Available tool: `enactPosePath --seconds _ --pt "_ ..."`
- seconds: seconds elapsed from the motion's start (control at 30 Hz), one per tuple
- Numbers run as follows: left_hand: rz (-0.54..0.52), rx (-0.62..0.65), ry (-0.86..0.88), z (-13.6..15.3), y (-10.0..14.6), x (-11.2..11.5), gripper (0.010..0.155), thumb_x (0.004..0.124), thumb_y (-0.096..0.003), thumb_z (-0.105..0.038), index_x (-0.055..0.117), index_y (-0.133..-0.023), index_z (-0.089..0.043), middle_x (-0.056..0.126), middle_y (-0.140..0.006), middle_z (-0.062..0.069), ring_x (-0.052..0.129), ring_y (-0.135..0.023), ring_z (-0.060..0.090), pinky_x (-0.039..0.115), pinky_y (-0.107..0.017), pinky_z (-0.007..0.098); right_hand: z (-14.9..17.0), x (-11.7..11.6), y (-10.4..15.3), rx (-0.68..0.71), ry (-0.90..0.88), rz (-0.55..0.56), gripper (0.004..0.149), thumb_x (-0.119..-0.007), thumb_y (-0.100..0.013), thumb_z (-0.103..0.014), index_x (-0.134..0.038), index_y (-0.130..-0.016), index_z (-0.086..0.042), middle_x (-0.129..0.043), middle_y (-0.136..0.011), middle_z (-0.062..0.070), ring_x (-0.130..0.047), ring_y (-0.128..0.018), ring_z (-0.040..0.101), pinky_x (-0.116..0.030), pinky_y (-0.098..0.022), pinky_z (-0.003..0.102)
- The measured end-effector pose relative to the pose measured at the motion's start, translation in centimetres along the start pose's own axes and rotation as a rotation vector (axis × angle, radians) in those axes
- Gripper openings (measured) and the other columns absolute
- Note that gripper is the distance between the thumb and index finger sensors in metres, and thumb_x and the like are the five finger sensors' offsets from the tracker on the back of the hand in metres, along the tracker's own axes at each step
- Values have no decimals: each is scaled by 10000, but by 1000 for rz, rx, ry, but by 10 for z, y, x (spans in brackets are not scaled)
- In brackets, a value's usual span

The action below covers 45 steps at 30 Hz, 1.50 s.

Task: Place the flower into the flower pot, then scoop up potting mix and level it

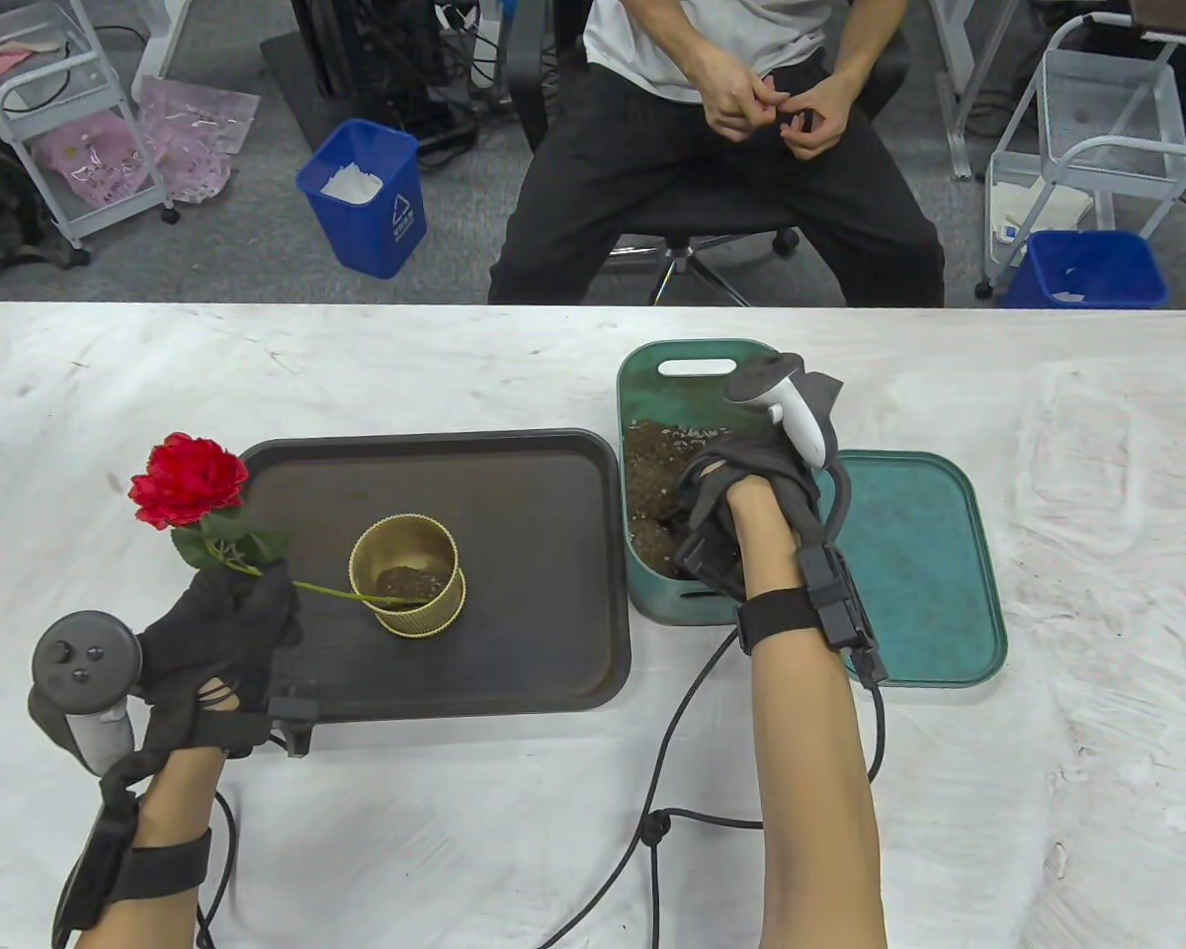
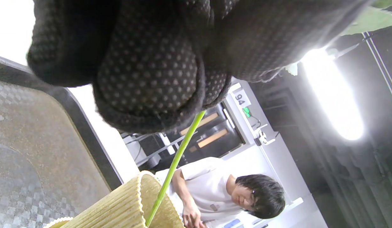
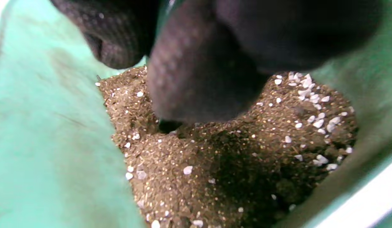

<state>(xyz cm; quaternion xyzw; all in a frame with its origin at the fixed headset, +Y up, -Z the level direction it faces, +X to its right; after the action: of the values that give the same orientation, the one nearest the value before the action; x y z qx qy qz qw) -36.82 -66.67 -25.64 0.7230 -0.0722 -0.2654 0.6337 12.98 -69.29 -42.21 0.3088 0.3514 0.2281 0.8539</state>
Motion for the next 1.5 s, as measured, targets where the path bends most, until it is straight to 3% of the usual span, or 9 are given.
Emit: enactPosePath --seconds 0.2,0.5,1.07,1.33,1.5 --pt "-6 0 -9 0 0 -1 450 893 -389 -457 888 -758 -200 1038 -579 -31 1135 -236 147 970 -285 345 7 -1 -2 22 -82 -43 524 -753 -414 -345 -754 -826 -21 -974 -585 163 -1050 -213 229 -922 -83 333" --pt "0 9 -7 0 0 0 450 892 -389 -458 886 -759 -201 1037 -582 -31 1135 -237 147 970 -285 345 24 5 20 57 -242 -60 517 -729 -417 -337 -747 -825 -20 -972 -589 161 -1061 -218 228 -937 -80 328" --pt "6 7 5 0 0 2 452 890 -391 -461 882 -762 -203 1034 -585 -45 1135 -241 144 971 -287 343 49 31 68 112 -474 45 518 -732 -419 -342 -746 -825 -21 -971 -589 164 -1063 -214 227 -940 -74 323" --pt "7 10 5 0 -1 2 451 890 -392 -460 883 -762 -202 1034 -585 -46 1135 -240 144 971 -286 343 32 38 89 190 -476 51 516 -737 -419 -341 -752 -821 -19 -974 -583 169 -1062 -207 229 -938 -67 324" --pt "6 13 2 0 -1 2 451 891 -392 -459 883 -762 -201 1034 -585 -49 1135 -240 145 971 -284 344 5 29 101 271 -432 16 515 -739 -419 -344 -753 -820 -20 -975 -582 169 -1063 -203 230 -939 -66 323"
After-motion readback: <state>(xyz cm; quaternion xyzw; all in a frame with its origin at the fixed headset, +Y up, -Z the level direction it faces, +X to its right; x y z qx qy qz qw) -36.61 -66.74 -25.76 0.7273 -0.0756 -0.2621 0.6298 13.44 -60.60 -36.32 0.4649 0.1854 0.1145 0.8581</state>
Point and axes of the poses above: the tracker on the back of each hand, its own z axis roughly to the little-finger side, its own y axis roughly from the fingertips to the wrist, x = y × z, the point moved 4 cm from there along -y, roughly from the wrist to the fingertips
